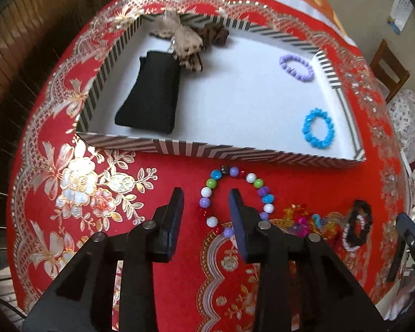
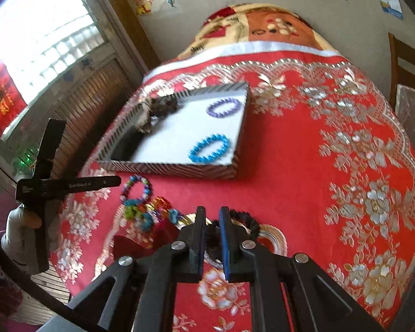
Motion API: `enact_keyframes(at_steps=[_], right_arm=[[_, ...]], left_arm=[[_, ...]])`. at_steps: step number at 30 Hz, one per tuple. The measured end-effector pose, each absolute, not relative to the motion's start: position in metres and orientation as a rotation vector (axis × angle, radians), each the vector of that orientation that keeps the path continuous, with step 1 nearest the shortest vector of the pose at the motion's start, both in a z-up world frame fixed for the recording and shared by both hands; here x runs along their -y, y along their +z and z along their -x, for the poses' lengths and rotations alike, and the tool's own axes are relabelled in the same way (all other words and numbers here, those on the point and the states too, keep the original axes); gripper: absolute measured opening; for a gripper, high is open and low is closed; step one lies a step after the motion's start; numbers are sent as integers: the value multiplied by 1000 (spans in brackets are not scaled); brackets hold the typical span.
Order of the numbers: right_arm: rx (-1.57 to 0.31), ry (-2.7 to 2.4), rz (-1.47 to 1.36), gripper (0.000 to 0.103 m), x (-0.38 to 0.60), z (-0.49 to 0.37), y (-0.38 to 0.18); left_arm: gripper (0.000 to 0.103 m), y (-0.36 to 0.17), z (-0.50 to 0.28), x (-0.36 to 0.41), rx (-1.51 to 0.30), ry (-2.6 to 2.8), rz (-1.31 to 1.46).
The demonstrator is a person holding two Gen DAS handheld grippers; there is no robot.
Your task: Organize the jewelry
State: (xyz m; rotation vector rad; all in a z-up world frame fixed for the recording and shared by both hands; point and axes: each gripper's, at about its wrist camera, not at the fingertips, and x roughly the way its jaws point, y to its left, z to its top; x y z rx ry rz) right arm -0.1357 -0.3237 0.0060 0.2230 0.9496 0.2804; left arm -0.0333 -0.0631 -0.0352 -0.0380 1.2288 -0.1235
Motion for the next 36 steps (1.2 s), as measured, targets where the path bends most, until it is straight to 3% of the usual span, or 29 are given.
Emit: enact_keyframes(at_steps=[3,5,13,15,16,17,20,36], right_arm=[[-1024,221,-151,17,324,134,-11],[-1056,221,-135,33,324,134,-21],[-1067,208,-182,33,332,115,-47],[-1073,207,-181,26,332,109,-54],[-1078,208,-184,20,331,106,-57],[-1085,216,-200,12,332,104,-61],[-1069,234,-230,6,332,105,-58],[-892,325,-263,5,328,116,26]], left_arm=[[34,-45,29,64,-1242,-102,26],[35,-49,28,65,-1246,-101,16],[36,-51,24,74,-1222,-101,-31],[29,-51,21,77,-1212,-117,-38],[11,-52,20,78,-1207,-127,-42],[8,-52,20,78,-1210,-133,-42],[8,-50,19,72,-1228,-155,3],[8,56,38,74,-1045,-221,24]])
